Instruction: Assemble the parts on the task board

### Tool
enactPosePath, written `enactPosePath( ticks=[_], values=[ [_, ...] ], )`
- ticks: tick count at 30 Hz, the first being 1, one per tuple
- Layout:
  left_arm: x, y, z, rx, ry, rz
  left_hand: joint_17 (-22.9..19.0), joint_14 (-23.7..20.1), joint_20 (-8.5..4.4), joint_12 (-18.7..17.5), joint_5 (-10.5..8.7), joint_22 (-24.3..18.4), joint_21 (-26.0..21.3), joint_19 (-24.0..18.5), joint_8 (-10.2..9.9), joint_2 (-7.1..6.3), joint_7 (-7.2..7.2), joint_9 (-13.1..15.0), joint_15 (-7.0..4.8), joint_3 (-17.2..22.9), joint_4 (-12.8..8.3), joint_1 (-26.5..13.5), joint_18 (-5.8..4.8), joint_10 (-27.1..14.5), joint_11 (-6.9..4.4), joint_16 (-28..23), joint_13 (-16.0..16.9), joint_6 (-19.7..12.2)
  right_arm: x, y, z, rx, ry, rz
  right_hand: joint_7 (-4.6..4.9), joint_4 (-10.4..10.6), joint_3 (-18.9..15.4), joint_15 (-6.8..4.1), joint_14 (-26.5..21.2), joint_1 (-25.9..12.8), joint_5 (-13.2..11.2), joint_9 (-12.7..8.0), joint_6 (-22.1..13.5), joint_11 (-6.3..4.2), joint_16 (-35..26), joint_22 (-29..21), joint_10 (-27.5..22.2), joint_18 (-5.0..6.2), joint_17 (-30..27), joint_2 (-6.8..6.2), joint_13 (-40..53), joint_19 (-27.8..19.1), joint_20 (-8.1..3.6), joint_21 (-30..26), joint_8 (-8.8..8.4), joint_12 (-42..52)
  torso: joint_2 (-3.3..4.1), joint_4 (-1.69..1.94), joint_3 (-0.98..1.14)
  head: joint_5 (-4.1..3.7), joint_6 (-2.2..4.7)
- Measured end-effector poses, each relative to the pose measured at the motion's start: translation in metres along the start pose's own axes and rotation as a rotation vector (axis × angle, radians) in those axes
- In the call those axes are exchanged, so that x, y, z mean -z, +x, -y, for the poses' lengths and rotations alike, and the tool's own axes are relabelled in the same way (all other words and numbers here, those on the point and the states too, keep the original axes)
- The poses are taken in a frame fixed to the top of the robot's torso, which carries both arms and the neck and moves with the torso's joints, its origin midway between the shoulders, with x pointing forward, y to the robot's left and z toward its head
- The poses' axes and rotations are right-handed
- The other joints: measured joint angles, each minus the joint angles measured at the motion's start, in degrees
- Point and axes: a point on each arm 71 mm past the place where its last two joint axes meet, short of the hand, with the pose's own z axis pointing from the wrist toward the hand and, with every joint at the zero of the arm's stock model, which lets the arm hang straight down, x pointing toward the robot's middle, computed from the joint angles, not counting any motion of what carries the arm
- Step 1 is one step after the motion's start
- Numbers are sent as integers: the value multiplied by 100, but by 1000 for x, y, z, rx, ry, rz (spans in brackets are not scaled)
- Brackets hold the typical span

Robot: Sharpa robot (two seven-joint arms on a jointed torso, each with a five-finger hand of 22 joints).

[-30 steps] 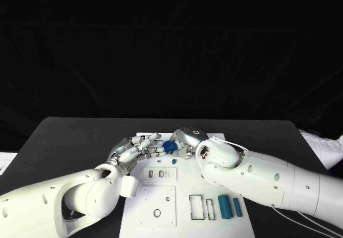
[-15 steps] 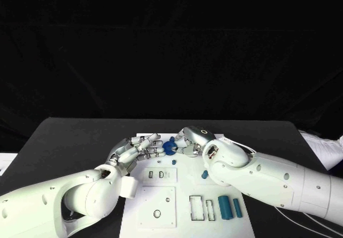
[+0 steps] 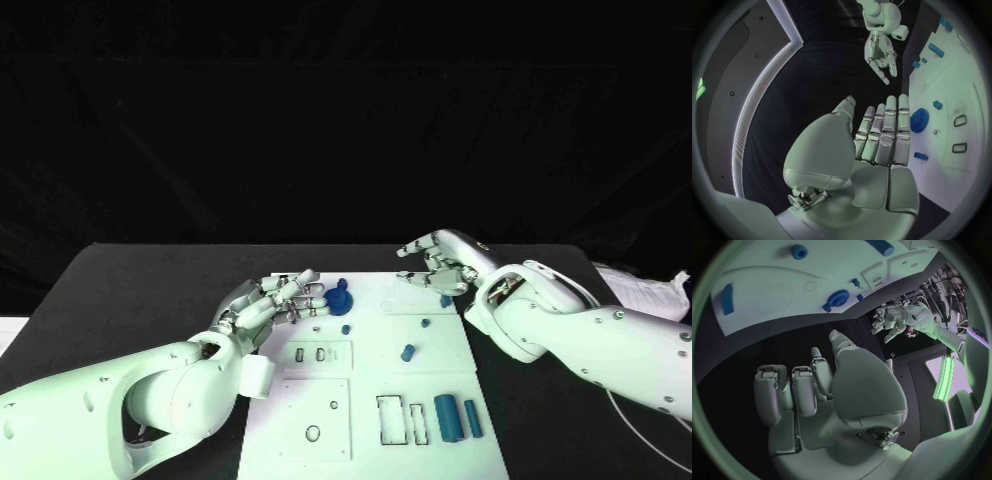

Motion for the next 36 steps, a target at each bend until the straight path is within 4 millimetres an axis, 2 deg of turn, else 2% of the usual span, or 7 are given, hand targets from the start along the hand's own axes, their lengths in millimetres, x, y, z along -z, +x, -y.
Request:
enactPosePath(
  ticks=[5, 9, 15, 22, 26, 36],
  values=[
    [-1, -1, -1, -1, 0, 2, 0, 0, 0, 0, 0, 0, 0, 0, 0, 0, 0, 0, 0, 0, 0, 0, -1, 0, 0, 0, 0, 0, 18, -16, 28, -37, 28, -10, 0, -169, 9, 0, 0, 178, -23, 2, 38, 0, 0, 0, 0, 0, 0, -73, -2, 0, 0, 0, 0, 1, -35, -65, 30, -6, -7],
    [-2, -2, -2, -1, -1, 5, -1, 0, 0, 0, 0, 0, 0, 0, 0, 0, 0, 0, 0, 0, 0, 0, 0, 0, 0, 0, 0, 0, 28, -19, 43, -52, 46, -30, -15, -211, 3, 0, 0, 209, -23, 2, 53, 1, 0, 2, 0, 0, -1, -89, -10, 0, 0, 0, 0, 2, -54, -91, 54, -3, -12],
    [-3, -4, -3, -2, -2, 9, -1, 0, 0, 0, 0, 1, 0, 0, 0, 0, 0, 0, 0, 0, 0, 0, 0, 0, 0, 0, 0, 0, 35, -20, 61, -56, 74, -50, -15, -248, 9, 0, 0, 237, -23, 2, 53, 1, 0, 5, 0, 0, 1, -104, -12, 0, 0, 0, 0, -19, -74, -105, 91, -29, -23],
    [-3, -5, -5, -3, -5, 13, -1, 0, 0, 0, 0, 1, 0, 0, 0, 0, 0, 0, 0, 0, 0, 0, 0, 0, 0, 0, 0, 0, 37, -13, 75, -53, 101, -77, -1, -280, -23, 0, 0, 259, -23, -10, 40, -1, 0, 4, -2, 0, 4, -127, -19, 0, 0, 0, 0, -63, -74, -109, 116, -29, -35],
    [-3, -5, -5, -2, -6, 12, -2, 0, 0, 0, 0, 1, 0, 0, 0, 0, 0, 0, 0, 0, 0, 0, 0, 0, 0, 0, 0, 0, 37, -6, 81, -50, 113, -92, 26, -303, -46, 0, 0, 259, -80, -21, -40, -19, 0, 4, -20, 0, 4, -127, -19, 0, 0, 0, 0, -67, -73, -109, 118, -24, -46],
    [-3, -5, -6, -1, -8, 12, -2, 0, 0, 0, 0, 1, 0, 0, 1, 0, 0, 0, 0, 0, 0, 0, 0, 0, 0, 0, 0, 0, 35, 10, 88, -28, 119, -120, 21, -303, -46, 0, 0, 259, -99, -27, -47, -19, 22, 3, -20, 0, 3, -127, -14, 21, 21, 0, 0, -67, -71, -99, 114, -5, -83]
  ],
)
